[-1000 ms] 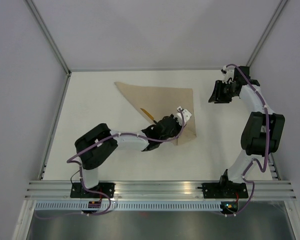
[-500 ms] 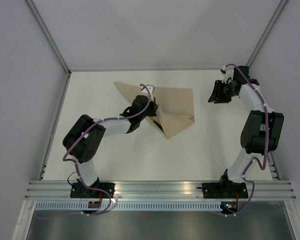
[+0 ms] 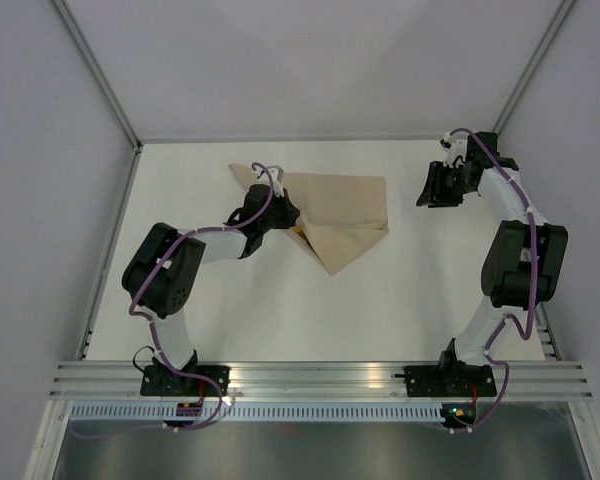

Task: Fold the napkin, place the utensils inside, and roll it up
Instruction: Fold the napkin at the center of the board.

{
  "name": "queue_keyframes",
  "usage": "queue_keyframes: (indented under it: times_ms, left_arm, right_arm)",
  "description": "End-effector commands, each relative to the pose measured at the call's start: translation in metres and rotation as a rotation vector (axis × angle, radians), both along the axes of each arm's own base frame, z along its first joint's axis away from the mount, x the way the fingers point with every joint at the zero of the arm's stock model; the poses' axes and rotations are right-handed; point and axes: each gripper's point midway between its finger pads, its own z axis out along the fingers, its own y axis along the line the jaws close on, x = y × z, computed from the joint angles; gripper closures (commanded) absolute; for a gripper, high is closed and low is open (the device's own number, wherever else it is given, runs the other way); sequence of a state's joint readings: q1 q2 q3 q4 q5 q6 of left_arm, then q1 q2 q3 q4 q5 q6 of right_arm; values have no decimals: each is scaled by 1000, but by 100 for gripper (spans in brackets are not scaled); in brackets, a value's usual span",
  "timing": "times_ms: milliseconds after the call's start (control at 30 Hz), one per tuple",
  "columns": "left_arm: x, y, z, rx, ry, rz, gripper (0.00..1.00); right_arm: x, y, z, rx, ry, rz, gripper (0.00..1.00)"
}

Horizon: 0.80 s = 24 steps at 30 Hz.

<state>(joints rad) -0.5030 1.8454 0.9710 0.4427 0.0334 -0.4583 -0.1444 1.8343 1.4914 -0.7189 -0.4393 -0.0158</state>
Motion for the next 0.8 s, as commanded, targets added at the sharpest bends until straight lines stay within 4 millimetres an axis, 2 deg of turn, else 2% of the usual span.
queue_keyframes:
  times_ms: [0, 133, 367, 533, 600, 633, 767]
  left_arm:
    - [0, -1, -6, -74, 44, 0, 98]
    - [1, 3, -15, -94, 73, 13, 98]
    - [6, 20, -22, -168, 105, 40, 98]
    - [8, 24, -26, -196, 125, 38, 97]
    - [9, 24, -26, -197, 133, 30, 94]
    - [9, 24, -26, -196, 138, 33, 88]
    - [12, 31, -23, -202, 129, 53, 78]
  right_arm:
    - [8, -3, 7, -6, -22, 1, 54]
    - [6, -2, 6, -8, -19, 3, 54]
    - [4, -3, 5, -17, -13, 7, 54]
    - [3, -3, 3, -20, -10, 10, 54]
    - [3, -4, 3, -23, -10, 10, 55]
    - [2, -4, 1, -23, -7, 11, 55]
    - [1, -3, -1, -24, -1, 14, 55]
